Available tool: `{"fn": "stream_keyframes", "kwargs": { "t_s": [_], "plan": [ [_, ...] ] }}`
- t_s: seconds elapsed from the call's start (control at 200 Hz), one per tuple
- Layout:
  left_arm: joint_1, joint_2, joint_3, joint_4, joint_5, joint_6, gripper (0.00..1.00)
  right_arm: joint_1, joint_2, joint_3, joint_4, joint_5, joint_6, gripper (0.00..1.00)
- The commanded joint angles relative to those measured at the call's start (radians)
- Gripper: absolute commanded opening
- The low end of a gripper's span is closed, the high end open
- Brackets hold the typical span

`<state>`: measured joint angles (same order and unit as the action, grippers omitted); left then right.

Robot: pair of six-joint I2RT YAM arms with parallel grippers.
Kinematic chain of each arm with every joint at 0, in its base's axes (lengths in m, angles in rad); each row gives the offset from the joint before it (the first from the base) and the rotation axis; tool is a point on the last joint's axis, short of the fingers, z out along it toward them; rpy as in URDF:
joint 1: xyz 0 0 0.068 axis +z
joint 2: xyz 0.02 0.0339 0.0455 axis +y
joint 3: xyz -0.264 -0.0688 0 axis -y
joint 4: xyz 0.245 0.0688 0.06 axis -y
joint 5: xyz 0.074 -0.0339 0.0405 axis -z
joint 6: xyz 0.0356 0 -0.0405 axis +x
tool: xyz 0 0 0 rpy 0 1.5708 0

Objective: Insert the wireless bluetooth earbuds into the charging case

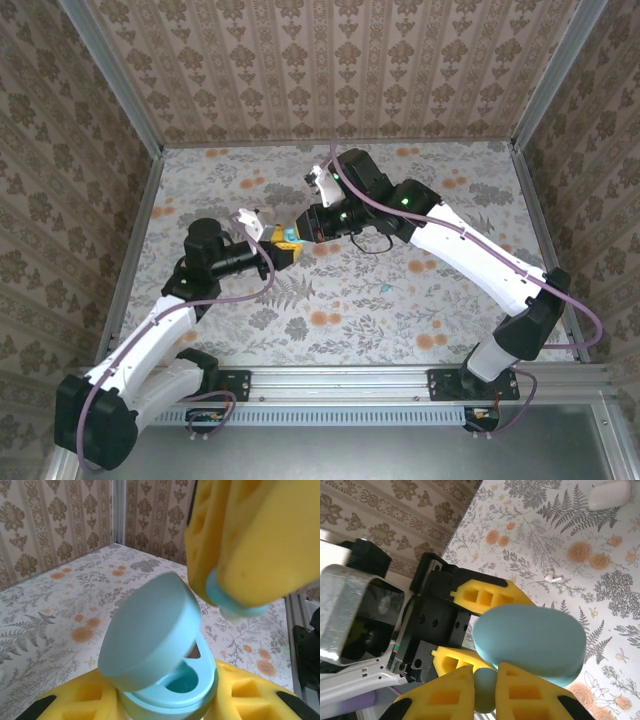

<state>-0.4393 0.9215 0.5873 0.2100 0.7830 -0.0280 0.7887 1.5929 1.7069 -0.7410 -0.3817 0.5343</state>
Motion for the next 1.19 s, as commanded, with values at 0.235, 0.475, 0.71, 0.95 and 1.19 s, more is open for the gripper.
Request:
{"fn": "stream_keyframes", "kwargs": {
  "t_s": [0.235,0.475,0.71,0.95,1.19],
  "plan": [
    [-0.008,0.007,0.044,0.001,0.034,0.022,0.13,-0.027,0.031,0.003,0.029,-0.035,-0.004,0.12],
    [-0.003,0.015,0.034,0.031,0.015,-0.016,0.12,-0.029,-0.041,-0.07,0.051,-0.045,0.019,0.12],
    [0.007,0.041,0.037,0.084,0.029,-0.059,0.12,-0.029,-0.119,-0.212,0.084,-0.04,0.069,0.12],
    [0.005,0.048,0.046,0.09,0.05,-0.063,0.12,-0.027,-0.082,-0.2,0.111,-0.054,0.06,0.12],
    [-0.002,0.032,0.049,0.06,0.058,-0.044,0.12,-0.04,0.004,-0.08,0.066,-0.062,0.021,0.12]
  ]
}}
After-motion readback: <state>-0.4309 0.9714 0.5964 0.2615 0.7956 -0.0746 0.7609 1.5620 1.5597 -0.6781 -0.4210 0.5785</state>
